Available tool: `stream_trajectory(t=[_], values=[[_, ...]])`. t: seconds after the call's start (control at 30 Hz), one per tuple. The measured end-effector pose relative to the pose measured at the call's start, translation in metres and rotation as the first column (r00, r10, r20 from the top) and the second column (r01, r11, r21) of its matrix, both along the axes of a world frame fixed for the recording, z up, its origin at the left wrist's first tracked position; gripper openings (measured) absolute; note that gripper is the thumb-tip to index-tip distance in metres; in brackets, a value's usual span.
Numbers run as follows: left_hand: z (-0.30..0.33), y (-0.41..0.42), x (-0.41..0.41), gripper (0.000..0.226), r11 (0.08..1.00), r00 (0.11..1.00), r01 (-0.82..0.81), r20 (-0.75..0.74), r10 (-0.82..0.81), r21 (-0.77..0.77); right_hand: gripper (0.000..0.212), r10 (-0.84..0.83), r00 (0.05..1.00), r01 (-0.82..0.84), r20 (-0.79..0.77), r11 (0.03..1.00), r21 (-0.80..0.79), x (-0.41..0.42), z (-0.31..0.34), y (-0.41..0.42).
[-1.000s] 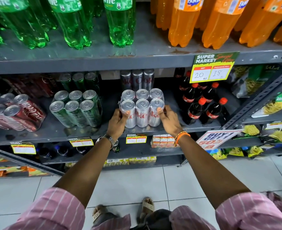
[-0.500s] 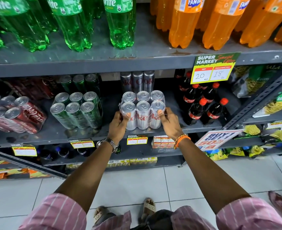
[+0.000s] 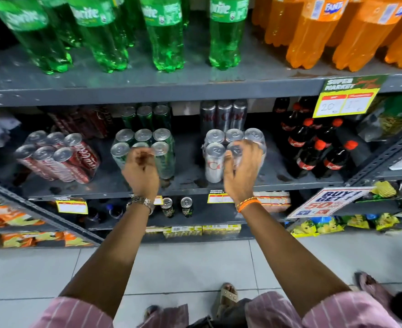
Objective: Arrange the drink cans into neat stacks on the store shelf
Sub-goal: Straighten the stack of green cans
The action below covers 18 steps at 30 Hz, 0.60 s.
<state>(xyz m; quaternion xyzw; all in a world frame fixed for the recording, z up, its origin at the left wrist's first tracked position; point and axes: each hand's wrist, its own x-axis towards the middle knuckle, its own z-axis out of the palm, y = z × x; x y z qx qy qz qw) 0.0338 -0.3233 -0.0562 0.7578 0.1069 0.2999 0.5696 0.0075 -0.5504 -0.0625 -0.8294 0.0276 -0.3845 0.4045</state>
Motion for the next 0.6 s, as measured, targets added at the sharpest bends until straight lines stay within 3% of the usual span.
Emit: stream_trajectory(t=[0.07,0.13,0.2,0.27,0.33,0.4,0.53,0.6], values=[[0.004,0.032,0.002,0.017,0.983,0.984,-0.169,0.053,0.172,-0.067,0.015,0.160,0.986,-0.159,-0.048,0.987,0.022,0.007,0.000,0.039],[0.000,0.070,0.014,0.014,0.970,0.974,-0.226,-0.049,0.222,-0.096,0.022,0.250,0.956,-0.232,-0.155,0.964,0.127,0.017,-0.001,0.084],[-0.012,0.101,0.031,0.025,0.990,0.964,-0.123,-0.244,0.102,-0.071,0.036,0.327,0.893,-0.215,-0.308,0.913,0.345,0.030,0.001,0.119],[-0.021,0.116,0.044,0.034,0.995,0.915,0.093,-0.391,-0.098,-0.033,0.052,0.409,0.789,-0.148,-0.459,0.851,0.503,0.046,0.003,0.140],[-0.021,0.124,0.048,0.026,0.962,0.862,0.269,-0.434,-0.262,-0.047,0.052,0.457,0.701,-0.144,-0.547,0.843,0.518,0.058,0.000,0.154],[-0.021,0.130,0.051,0.021,0.928,0.819,0.367,-0.451,-0.355,-0.065,0.048,0.473,0.676,-0.169,-0.565,0.846,0.506,0.065,-0.007,0.162],[-0.029,0.144,0.061,0.054,0.870,0.710,0.492,-0.575,-0.407,-0.009,0.056,0.517,0.652,-0.143,-0.555,0.802,0.579,0.074,-0.020,0.167],[-0.032,0.149,0.061,0.059,0.861,0.694,0.508,-0.586,-0.418,-0.012,0.062,0.514,0.628,-0.140,-0.584,0.813,0.565,0.073,-0.025,0.165]])
